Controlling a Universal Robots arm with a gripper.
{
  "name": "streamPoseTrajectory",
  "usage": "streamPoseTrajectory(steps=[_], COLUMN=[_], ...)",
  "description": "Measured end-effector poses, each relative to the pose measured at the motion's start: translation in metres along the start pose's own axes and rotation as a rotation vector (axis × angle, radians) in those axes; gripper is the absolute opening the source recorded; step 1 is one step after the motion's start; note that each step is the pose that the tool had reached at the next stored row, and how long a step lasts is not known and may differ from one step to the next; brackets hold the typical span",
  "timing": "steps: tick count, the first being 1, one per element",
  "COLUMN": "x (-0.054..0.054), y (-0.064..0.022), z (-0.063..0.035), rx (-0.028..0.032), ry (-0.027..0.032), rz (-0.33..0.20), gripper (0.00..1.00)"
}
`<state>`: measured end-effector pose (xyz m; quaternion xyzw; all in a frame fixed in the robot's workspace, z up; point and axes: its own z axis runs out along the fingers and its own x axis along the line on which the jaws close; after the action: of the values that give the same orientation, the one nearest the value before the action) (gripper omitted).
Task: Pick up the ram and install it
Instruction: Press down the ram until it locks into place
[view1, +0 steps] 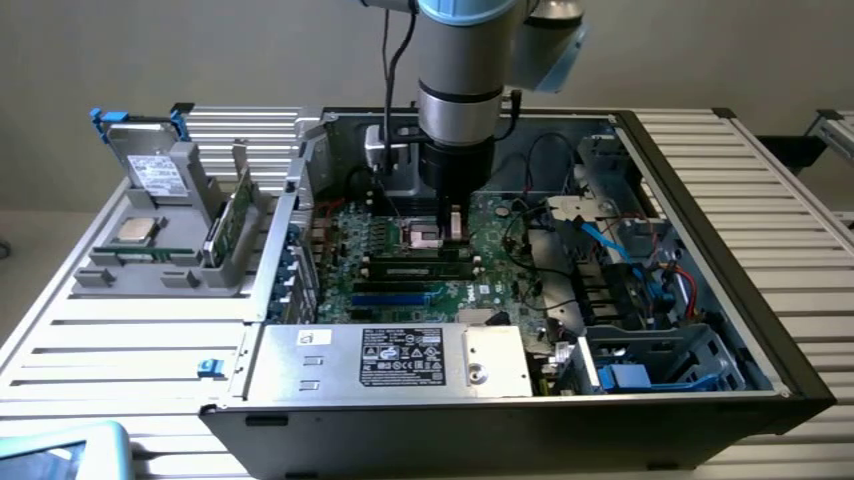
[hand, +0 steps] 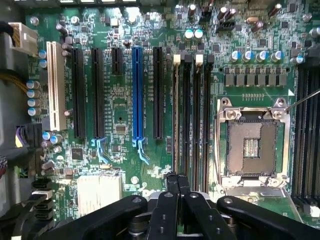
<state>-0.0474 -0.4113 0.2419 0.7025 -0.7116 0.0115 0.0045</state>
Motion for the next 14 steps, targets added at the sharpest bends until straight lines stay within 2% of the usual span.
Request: streamPoseTrajectory(steps=[6,10,14], x=[0.000,0.000,0.000], y=[0.0232,0.0309,0.0338], z=[-0.0005,0.0003,0.0050], rx=[-0.0001,0.0000,0.0010], ry=[-0.0001,-0.0001,0.0000], rz=[0.000,0.000,0.001], gripper=[0.11,0.11,0.11])
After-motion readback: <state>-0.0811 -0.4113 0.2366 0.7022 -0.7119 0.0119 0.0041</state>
